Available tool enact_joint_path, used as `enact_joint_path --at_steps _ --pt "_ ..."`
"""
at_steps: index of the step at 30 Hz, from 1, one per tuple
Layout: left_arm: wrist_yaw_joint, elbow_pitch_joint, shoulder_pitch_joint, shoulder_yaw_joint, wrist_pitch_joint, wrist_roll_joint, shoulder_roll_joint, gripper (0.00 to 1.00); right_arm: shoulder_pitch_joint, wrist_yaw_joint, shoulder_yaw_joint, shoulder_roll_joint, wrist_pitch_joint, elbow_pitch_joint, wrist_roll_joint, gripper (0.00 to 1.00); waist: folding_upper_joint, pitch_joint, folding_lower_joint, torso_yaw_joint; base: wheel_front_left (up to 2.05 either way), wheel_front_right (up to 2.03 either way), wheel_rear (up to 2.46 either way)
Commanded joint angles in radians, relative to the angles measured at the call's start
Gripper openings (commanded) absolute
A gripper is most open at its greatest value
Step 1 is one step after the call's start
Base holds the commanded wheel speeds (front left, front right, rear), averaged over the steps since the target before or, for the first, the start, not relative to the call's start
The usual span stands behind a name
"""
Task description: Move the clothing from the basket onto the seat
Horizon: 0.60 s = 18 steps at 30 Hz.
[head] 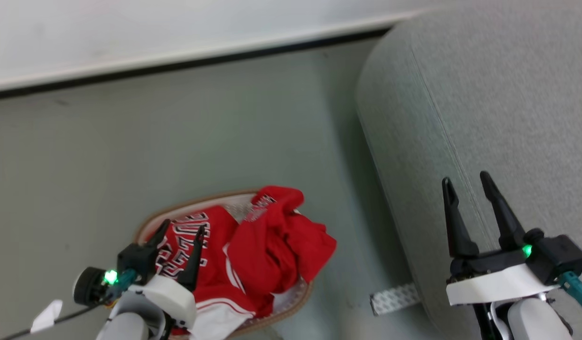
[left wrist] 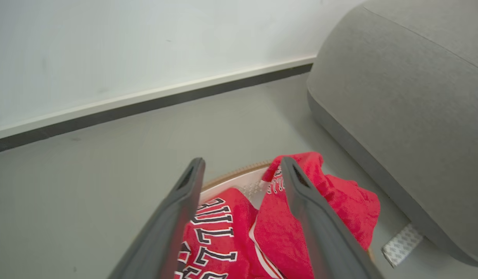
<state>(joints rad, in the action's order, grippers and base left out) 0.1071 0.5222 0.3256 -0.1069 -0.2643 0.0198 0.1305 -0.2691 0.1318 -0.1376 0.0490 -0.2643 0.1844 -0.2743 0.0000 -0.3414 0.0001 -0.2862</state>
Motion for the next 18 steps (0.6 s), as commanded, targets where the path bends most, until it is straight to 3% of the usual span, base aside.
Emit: enact_joint_path --at_steps 1,9,18 --pt "0.006 0.043 0.03 -0.011 0.0 -0.011 0.019 1.0 -0.021 -0.002 0.0 0.003 0.0 -0.009 -0.012 1.0 0.0 -0.075 -0.0001 -0.058 0.0 0.0 0.0" --pt "0.022 0.36 0.211 -0.125 0.036 -0.039 0.089 1.0 -0.068 -0.002 -0.003 0.003 0.0 -0.037 -0.07 1.0 0.0 -0.224 -0.0001 -0.133 0.0 0.0 0.0" --pt "0.022 0.607 0.367 -0.317 0.148 0.053 0.159 1.0 -0.111 -0.002 -0.02 0.002 0.0 -0.054 -0.125 1.0 0.0 -0.356 -0.0001 -0.199 0.0 0.0 0.0"
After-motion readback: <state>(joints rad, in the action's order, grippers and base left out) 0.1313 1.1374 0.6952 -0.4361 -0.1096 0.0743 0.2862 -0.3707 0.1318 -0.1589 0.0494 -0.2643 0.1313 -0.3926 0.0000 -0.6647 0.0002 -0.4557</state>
